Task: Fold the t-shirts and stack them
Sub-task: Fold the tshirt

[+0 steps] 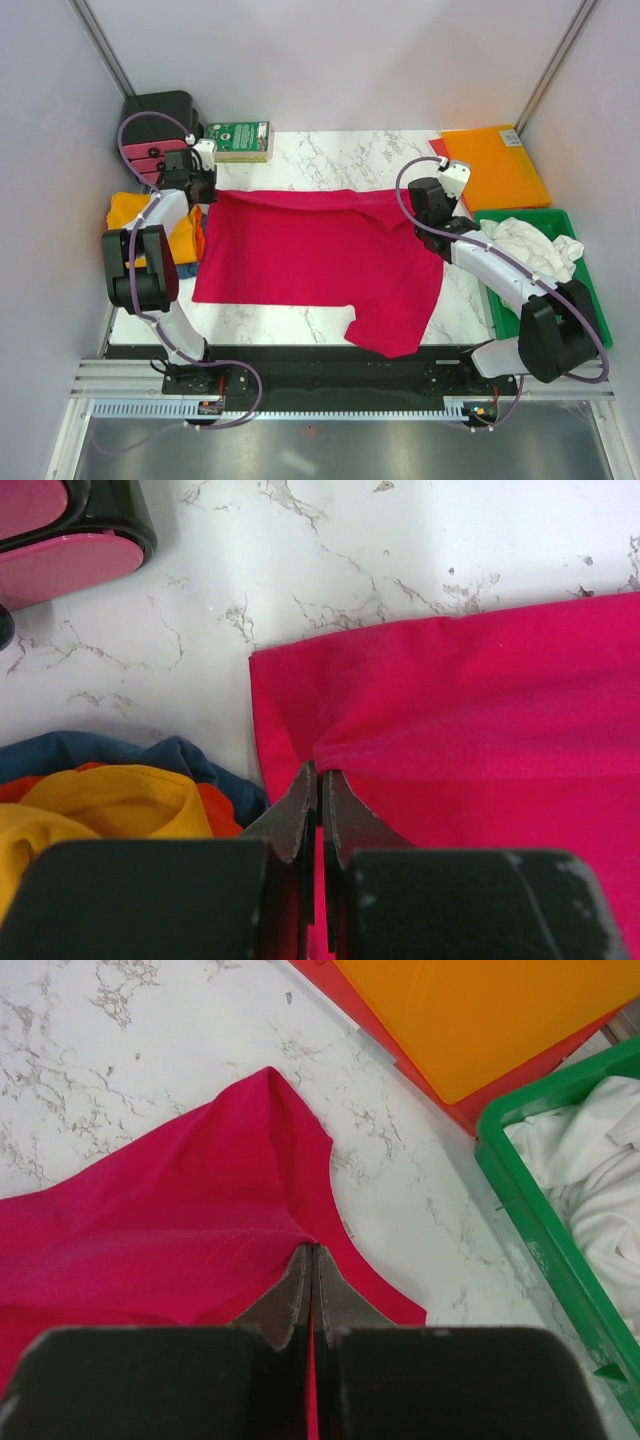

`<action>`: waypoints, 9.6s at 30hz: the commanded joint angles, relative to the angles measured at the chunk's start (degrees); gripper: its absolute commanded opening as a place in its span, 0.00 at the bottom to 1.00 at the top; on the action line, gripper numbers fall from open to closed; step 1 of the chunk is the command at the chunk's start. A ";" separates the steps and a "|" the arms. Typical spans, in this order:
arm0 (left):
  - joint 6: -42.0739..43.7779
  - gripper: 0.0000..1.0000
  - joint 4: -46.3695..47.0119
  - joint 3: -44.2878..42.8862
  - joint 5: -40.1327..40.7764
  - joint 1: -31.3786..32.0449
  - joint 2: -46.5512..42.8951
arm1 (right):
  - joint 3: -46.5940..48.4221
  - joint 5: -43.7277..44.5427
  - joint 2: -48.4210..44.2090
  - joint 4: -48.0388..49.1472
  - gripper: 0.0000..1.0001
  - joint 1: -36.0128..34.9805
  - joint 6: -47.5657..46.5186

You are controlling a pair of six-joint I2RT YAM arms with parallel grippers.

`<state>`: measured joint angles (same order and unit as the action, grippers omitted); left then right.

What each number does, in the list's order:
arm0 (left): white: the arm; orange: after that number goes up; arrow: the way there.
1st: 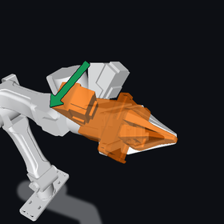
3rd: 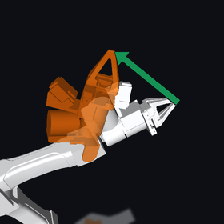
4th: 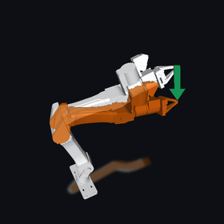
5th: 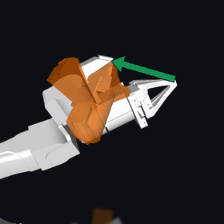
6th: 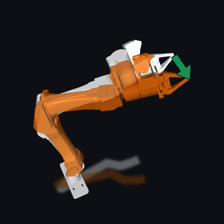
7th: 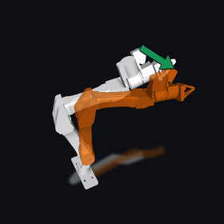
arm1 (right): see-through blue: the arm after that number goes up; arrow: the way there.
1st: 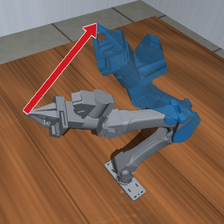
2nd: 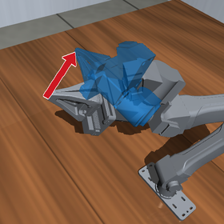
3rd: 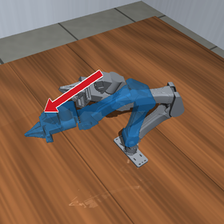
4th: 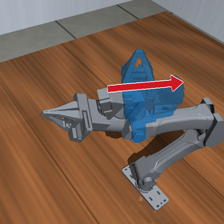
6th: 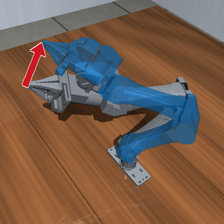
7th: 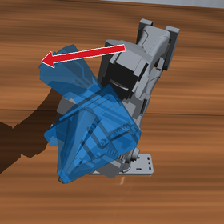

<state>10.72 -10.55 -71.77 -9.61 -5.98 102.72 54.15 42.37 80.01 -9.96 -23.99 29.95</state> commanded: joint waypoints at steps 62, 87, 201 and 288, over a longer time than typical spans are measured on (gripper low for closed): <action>5.27 0.02 -8.00 -7.78 6.62 -0.09 12.69 | -8.45 -3.96 5.86 -10.78 0.00 -4.22 18.82; 6.24 0.02 -8.52 -0.39 2.05 -0.09 0.91 | -10.29 -2.64 1.12 -11.31 0.00 -6.33 19.97; -0.61 0.76 -22.23 -26.75 5.30 9.76 25.24 | 44.72 -18.29 51.11 -21.42 0.04 9.56 5.82; -2.37 0.79 -8.88 2.16 -2.70 10.37 3.28 | 43.67 -3.43 40.58 -18.26 0.00 -2.38 -12.20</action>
<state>8.80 -20.86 -68.90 -11.14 4.58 105.38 94.13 39.81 123.94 -29.69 -27.81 16.05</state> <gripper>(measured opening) 0.787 0.009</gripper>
